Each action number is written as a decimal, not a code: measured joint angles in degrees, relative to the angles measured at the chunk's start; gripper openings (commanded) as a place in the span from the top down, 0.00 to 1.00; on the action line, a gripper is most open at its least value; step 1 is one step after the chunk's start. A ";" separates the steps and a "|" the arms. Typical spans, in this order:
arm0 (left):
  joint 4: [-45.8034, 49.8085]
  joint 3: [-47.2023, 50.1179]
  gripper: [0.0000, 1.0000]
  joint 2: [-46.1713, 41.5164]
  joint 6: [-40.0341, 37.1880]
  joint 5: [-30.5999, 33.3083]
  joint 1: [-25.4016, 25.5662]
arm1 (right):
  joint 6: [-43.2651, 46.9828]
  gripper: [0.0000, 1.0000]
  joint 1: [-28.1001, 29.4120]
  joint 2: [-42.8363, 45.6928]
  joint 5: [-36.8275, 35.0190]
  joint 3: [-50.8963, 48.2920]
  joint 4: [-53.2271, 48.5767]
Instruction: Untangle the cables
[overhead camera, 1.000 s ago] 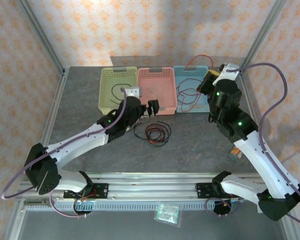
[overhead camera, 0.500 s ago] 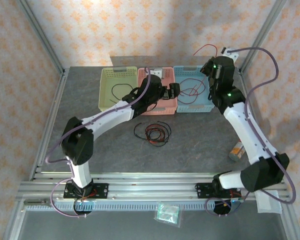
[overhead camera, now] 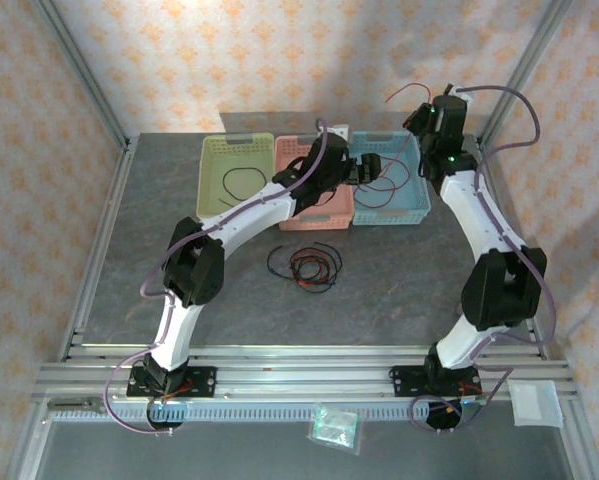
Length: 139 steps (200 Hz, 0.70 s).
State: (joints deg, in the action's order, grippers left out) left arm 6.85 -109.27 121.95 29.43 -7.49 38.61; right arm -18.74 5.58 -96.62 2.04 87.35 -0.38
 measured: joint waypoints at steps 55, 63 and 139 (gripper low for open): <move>3.52 -0.39 0.04 0.48 0.00 -0.66 0.57 | -3.41 1.00 -0.39 -9.73 1.75 2.27 -4.44; 3.67 -0.24 0.03 0.48 0.00 -0.66 0.96 | -3.76 1.00 -0.39 -11.23 1.16 2.82 -6.10; 4.68 3.67 0.03 0.46 -0.20 0.00 3.89 | -3.67 0.80 -0.39 -22.40 -1.81 8.85 -21.14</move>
State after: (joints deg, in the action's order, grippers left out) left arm 11.53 -105.60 122.41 29.23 -7.49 42.50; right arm -22.41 5.19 -119.02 0.23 96.20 -21.52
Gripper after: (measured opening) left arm 0.967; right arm 0.103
